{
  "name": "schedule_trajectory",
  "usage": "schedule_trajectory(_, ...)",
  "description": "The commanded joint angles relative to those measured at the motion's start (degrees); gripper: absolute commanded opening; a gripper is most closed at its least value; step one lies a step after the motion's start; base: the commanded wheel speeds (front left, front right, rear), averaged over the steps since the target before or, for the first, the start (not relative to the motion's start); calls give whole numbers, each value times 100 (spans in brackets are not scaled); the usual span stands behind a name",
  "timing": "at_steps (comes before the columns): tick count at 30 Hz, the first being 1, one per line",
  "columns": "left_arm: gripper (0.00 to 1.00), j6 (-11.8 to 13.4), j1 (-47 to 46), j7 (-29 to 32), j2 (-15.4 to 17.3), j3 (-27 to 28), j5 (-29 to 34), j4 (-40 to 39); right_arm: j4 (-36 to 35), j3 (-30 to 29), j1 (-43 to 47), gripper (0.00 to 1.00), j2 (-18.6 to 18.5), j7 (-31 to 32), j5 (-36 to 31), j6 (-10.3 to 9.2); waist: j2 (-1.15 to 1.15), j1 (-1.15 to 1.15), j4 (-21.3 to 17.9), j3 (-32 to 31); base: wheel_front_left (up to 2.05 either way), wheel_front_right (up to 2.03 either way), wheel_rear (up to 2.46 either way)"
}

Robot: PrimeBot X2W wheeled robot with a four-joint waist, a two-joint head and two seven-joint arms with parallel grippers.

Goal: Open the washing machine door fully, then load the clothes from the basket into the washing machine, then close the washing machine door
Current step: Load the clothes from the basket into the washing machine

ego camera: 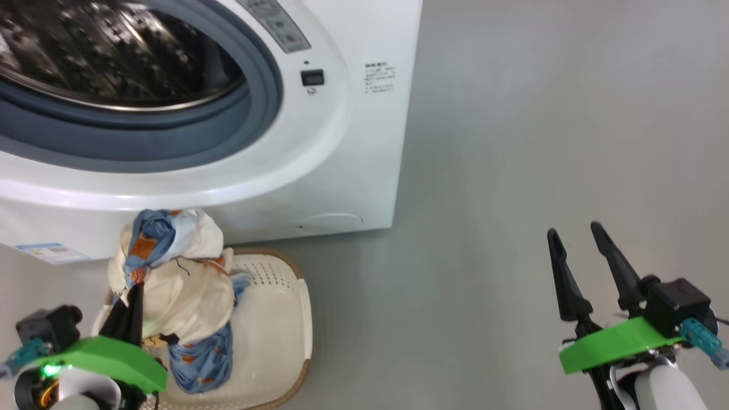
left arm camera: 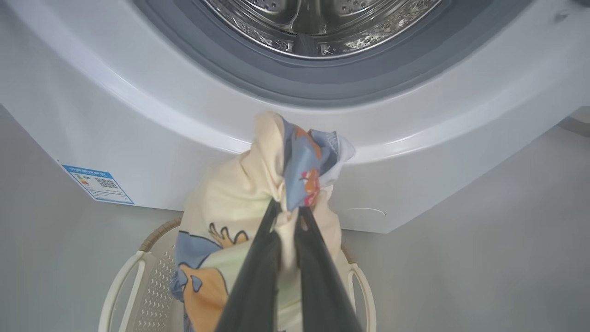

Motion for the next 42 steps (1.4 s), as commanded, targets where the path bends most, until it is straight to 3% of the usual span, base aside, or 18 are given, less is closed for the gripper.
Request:
schedule_trajectory(1, 0, -9, 104, -78, 183, 337, 188, -248, -108, 120, 109, 100, -33, -28, 62, 8, 0, 0, 188, -317, 0, 0, 0)
schedule_trajectory(4, 0, -9, 569, -78, 60, 746, 696, -830, -104, 57, 296, 100, -67, -28, 88, 8, 0, 0, 261, -472, 0, 0, 0)
schedule_trajectory(11, 0, -9, 1278, -78, -185, 1226, 1039, -1610, -137, -53, 553, 100, -77, -28, 103, 8, 0, 0, 336, -607, 0, 0, 0)
schedule_trajectory(22, 0, -9, 1453, -79, -307, 1352, 1086, -1782, -181, -138, 693, 100, -67, -28, 96, 8, 0, 0, 395, -607, 0, 0, 0)
schedule_trajectory(31, 0, -9, 683, -79, -133, 1408, 1097, -1880, -209, -63, 448, 100, -27, -28, 70, 8, 0, 0, 274, -206, 0, 0, 0)
schedule_trajectory(42, 0, -9, -1189, -79, 287, 1685, 1344, -1676, -251, 29, 64, 100, 52, -28, 40, 8, 0, 0, 32, 354, 0, 0, 0)
